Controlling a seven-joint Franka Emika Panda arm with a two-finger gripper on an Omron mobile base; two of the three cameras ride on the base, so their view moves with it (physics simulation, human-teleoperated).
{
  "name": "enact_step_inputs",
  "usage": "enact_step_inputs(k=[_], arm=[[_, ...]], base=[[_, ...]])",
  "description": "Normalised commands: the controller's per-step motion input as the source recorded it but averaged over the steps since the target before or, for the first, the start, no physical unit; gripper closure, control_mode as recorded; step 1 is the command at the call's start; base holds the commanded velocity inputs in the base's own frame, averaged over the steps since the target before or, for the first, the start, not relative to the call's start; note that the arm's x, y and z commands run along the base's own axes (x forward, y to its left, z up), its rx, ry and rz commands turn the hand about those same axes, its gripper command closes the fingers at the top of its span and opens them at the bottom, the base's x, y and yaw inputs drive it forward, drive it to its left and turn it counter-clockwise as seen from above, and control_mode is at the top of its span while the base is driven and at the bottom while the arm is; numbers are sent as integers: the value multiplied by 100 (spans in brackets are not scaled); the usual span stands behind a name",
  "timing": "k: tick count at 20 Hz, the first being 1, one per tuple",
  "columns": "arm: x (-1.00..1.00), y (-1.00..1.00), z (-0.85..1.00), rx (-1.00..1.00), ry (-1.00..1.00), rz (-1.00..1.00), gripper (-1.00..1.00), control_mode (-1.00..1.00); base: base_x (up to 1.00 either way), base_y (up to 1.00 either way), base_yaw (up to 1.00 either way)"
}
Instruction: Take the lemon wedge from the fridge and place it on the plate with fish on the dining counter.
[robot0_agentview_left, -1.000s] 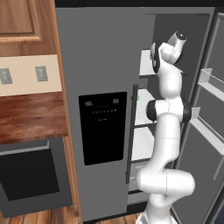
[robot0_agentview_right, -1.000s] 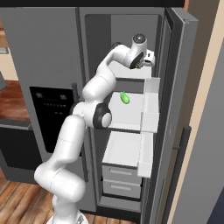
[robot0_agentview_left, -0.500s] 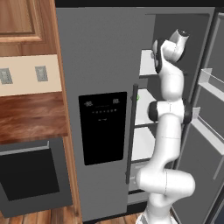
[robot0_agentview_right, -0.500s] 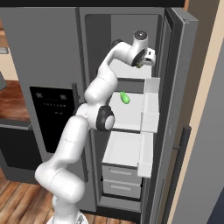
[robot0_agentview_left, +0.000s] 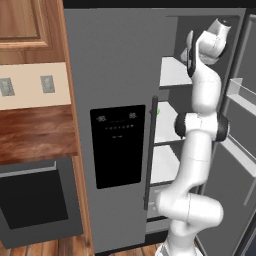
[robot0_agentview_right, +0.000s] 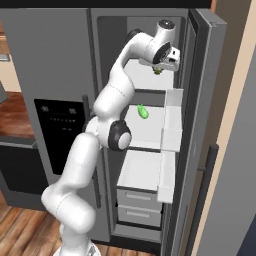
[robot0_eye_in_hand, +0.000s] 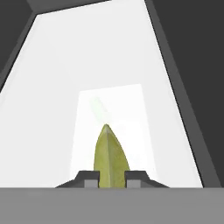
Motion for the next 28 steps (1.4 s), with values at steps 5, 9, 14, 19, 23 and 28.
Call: enact_step_inputs(k=[5, 9, 14, 19, 23, 28], arm=[[-100, 6, -42, -1, -11, 3, 100, -100], [-100, 26, -54, 0, -21, 5, 100, -100], [-100, 41, -38, 0, -28, 6, 100, -100], [-100, 57, -51, -6, -40, 8, 100, -100], [-100, 64, -86, -11, -34, 9, 100, -100], [-100, 69, -80, -12, -34, 8, 100, -100]], base=[[0, 0, 0], [0, 0, 0], [0, 0, 0], [0, 0, 0], [0, 0, 0], [0, 0, 0]])
